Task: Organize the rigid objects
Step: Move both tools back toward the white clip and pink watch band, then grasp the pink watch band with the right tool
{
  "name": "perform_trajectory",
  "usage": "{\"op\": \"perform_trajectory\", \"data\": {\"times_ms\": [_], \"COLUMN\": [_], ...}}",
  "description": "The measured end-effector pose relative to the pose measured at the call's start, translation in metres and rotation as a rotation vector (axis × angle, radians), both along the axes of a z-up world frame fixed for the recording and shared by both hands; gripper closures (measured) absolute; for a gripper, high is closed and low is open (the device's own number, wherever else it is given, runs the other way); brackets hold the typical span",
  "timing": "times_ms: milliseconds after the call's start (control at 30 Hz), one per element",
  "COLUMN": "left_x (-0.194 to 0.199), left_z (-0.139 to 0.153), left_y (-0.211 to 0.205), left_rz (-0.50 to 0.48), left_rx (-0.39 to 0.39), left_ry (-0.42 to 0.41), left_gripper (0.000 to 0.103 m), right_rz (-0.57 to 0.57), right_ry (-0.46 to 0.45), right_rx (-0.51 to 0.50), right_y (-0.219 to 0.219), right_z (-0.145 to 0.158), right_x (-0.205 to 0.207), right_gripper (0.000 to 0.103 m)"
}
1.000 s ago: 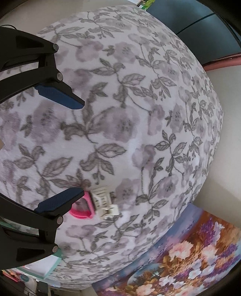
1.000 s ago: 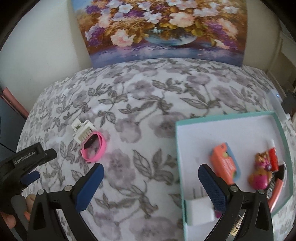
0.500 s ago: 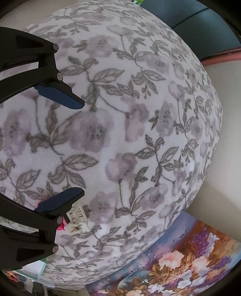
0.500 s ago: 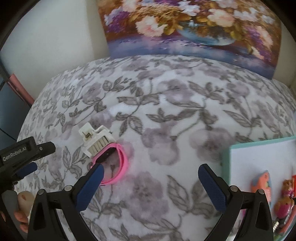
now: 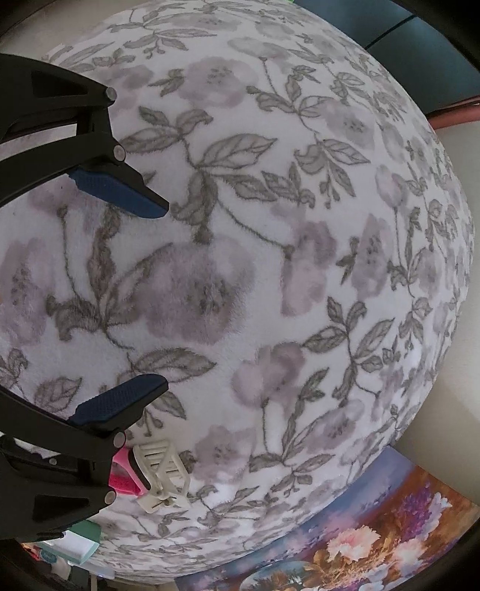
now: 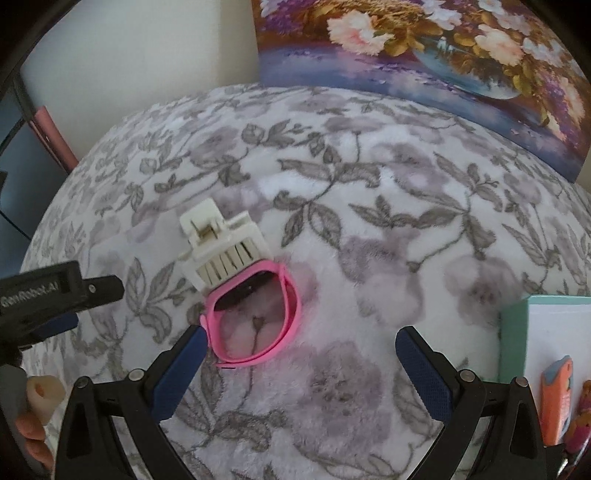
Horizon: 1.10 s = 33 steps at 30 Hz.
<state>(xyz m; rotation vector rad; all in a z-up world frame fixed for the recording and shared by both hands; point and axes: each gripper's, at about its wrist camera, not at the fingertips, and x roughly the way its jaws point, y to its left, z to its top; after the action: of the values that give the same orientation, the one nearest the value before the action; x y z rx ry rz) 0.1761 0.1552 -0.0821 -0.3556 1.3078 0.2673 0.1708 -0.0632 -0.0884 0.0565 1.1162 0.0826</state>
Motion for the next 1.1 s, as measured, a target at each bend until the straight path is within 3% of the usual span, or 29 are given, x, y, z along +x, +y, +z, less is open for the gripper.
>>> {"op": "perform_trajectory", "data": {"times_ms": [600,800,1100], "left_x": [0.000,0.000,0.001], "left_z": [-0.001,0.003,0.008], "left_y": [-0.002,-0.007,-0.013], "left_rz": [-0.023,-0.035,-0.042], "left_rx": [0.011,0.019,0.016], "left_ry": [0.009,0.005,0.004], "left_gripper": [0.016,0.016,0.016], "right_rz": [0.038,0.073,0.075], "right_ry": [-0.052,-0.075,-0.084], "right_rx": [-0.020,-0.102,-0.095], "right_y": [0.011,0.021,0.016], "right_z": [-0.004,-0.010,-0.004], "right_x": [0.003,0.001,0.000], "right_gripper": [0.000,0.001,0.014]}}
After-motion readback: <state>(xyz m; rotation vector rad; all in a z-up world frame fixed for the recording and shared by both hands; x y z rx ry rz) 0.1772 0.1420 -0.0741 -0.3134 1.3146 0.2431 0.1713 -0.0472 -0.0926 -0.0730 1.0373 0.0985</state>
